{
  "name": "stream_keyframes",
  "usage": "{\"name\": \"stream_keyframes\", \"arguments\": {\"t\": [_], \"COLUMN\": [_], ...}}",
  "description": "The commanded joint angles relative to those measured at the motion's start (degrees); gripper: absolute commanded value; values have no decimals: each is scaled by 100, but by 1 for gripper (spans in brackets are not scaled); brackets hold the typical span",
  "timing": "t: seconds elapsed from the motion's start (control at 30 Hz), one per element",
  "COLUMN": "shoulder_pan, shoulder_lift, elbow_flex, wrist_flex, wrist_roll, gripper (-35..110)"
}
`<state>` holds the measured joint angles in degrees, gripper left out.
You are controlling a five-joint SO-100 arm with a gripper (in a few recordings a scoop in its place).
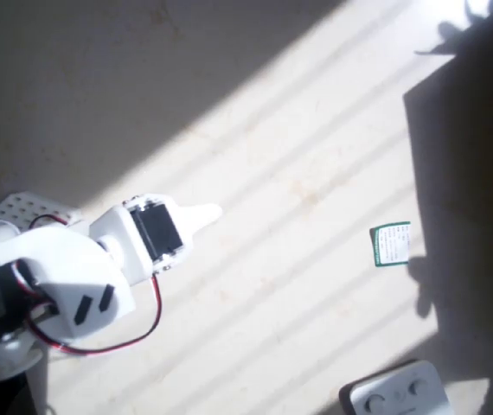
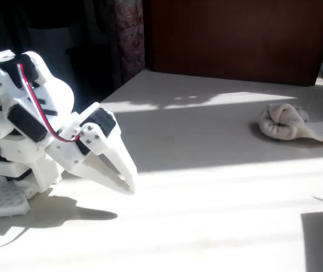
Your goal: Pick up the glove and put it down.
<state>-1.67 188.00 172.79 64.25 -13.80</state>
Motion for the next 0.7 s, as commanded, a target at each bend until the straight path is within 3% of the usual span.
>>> {"name": "stream_keyframes", "arguments": {"t": [0.0, 0.47, 0.67], "shoulder_pan": [9, 9, 9], "shoulder_lift": [18, -158, -1793], "elbow_flex": [-26, -896, -2162], "wrist_flex": [-44, -18, -26], "wrist_roll": [26, 26, -26], "gripper": [0, 0, 0]}}
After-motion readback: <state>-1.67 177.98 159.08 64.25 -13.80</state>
